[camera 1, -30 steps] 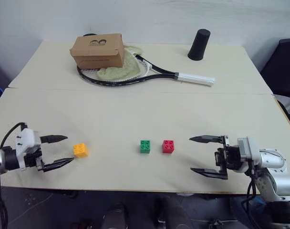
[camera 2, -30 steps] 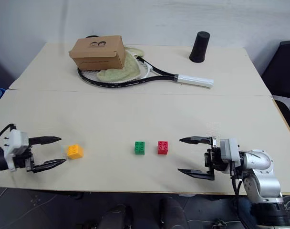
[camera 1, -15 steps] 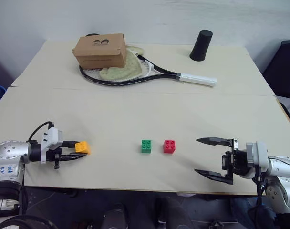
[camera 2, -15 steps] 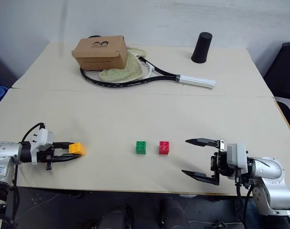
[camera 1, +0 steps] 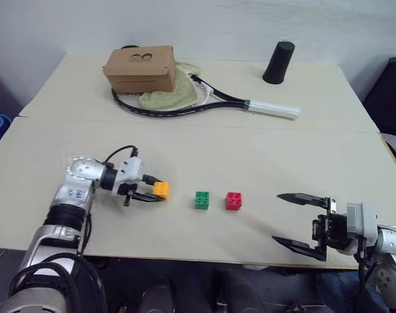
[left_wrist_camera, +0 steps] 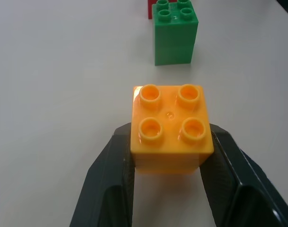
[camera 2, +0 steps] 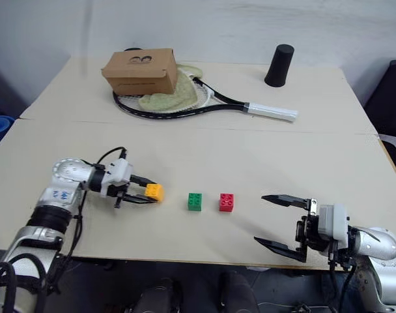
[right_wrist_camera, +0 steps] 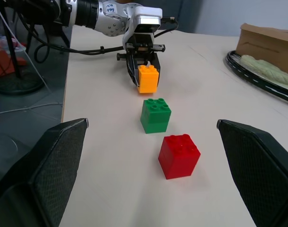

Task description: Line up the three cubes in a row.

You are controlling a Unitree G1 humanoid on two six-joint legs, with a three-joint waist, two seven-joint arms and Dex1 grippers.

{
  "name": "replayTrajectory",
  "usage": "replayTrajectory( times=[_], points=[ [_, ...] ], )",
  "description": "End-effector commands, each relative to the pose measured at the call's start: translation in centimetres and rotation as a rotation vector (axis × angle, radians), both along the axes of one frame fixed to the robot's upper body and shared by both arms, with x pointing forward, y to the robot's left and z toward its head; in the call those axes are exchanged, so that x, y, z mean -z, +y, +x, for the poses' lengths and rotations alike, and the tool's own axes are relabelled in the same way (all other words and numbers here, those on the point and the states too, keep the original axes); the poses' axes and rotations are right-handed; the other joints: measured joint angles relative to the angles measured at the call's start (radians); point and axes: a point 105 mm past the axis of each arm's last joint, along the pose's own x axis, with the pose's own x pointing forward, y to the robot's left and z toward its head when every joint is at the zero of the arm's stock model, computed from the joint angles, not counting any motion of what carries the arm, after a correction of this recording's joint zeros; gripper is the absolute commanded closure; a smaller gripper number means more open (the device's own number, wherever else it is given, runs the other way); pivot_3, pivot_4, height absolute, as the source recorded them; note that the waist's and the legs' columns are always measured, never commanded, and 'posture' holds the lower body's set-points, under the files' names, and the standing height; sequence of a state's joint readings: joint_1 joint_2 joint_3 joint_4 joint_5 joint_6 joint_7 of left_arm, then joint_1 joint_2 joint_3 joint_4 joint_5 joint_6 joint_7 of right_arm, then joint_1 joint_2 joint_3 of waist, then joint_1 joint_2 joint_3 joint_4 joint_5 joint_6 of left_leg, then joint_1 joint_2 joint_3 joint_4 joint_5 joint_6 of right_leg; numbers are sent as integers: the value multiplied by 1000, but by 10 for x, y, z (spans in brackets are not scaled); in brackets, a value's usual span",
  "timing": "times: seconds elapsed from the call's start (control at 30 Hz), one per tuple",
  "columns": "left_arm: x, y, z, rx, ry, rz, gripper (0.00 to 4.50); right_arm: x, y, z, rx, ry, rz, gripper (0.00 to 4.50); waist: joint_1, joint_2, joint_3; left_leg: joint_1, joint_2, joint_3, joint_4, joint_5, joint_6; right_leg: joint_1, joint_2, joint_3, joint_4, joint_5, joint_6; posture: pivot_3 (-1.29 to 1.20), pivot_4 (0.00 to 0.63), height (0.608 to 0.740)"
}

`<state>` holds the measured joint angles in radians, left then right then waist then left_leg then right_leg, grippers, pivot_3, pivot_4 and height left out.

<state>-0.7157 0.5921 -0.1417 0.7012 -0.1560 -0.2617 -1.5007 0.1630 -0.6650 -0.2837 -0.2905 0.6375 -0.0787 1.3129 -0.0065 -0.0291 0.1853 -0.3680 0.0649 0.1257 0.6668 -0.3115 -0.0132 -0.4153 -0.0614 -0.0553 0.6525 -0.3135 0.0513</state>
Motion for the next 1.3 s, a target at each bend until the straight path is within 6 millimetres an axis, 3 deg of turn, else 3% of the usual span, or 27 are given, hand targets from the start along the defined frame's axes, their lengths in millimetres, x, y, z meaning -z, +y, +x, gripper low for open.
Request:
replayTrajectory(
  times=[0.03,0.5,0.9,1.07,1.13,1.3],
  points=[
    [-2,-8,0,60,12,6,2980,-10,5,-5,-6,-41,-1,0,1,0,0,0,0,-1,0,0,0,0,0,0,0,0,0,0,150,740],
    [10,-4,-12,80,124,46,2980,-7,12,2,8,-47,9,0,2,0,0,0,0,-2,0,1,-1,0,0,3,0,0,0,0,150,740],
    [22,-3,-18,58,108,81,2980,-4,13,7,16,-52,8,0,3,0,0,0,1,-3,0,1,-1,1,0,4,0,0,0,0,150,740],
    [12,3,-17,24,69,43,1481,-3,14,8,17,-53,14,0,3,0,0,0,2,-3,0,1,-1,1,0,4,0,0,-1,0,150,740],
    [6,14,-20,5,45,44,930,-4,12,9,18,-54,14,0,0,0,0,0,2,-3,0,1,-1,1,0,4,0,0,-1,0,150,740],
    [-13,61,-29,-135,-32,40,930,-8,1,10,26,-58,-6,0,-7,0,0,0,5,-3,-1,1,-1,0,-1,4,1,-1,-2,0,150,740]
  ],
)
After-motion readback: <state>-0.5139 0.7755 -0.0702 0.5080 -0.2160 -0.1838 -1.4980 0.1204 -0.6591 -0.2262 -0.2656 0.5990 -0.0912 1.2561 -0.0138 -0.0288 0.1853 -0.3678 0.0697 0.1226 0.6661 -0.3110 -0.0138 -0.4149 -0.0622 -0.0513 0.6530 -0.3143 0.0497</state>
